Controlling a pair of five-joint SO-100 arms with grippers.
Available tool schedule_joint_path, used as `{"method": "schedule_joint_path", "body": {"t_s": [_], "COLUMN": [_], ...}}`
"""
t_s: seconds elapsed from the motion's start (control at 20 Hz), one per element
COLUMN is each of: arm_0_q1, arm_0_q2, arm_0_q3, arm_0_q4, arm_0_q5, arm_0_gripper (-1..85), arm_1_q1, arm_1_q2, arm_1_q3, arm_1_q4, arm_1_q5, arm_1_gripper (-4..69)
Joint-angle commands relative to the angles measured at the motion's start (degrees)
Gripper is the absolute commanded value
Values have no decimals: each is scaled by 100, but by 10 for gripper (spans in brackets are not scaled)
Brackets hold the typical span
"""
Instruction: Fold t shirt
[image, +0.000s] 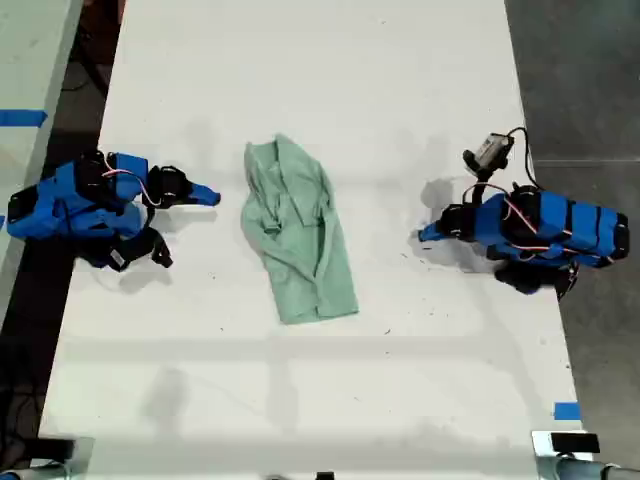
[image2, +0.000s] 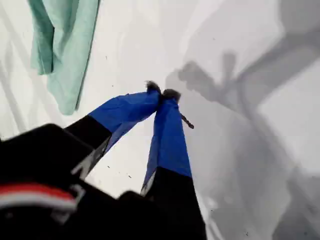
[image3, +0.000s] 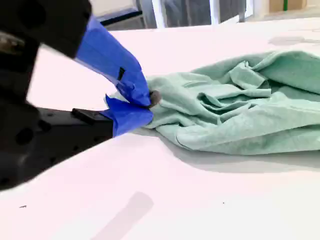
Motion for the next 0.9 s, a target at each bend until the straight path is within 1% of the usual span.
{"method": "schedule_joint_path", "body": {"t_s": [0.0,0.3,0.5,0.6,0.65,0.75,0.85], "arm_0_q1": [105,88,299,475,633,870,1002], "arm_0_q2": [35,35,35,-35,-18,-264,-1661], "arm_0_q3": [-62,-62,-158,-211,-246,-809,-2004], "arm_0_q4": [18,18,114,158,167,141,141], "arm_0_q5": [53,53,-44,-343,-580,-835,-1020], "arm_0_gripper": [-2,-2,-2,-2,-2,-2,-2], "arm_1_q1": [-70,-88,-272,-255,-281,-264,-229], "arm_1_q2": [88,88,88,79,62,-193,-1450], "arm_1_q3": [264,264,202,-9,-220,-1046,-2303], "arm_1_q4": [70,70,-9,18,149,580,712], "arm_1_q5": [53,62,-123,-18,70,202,202], "arm_1_gripper": [14,14,12,12,12,11,-2]}}
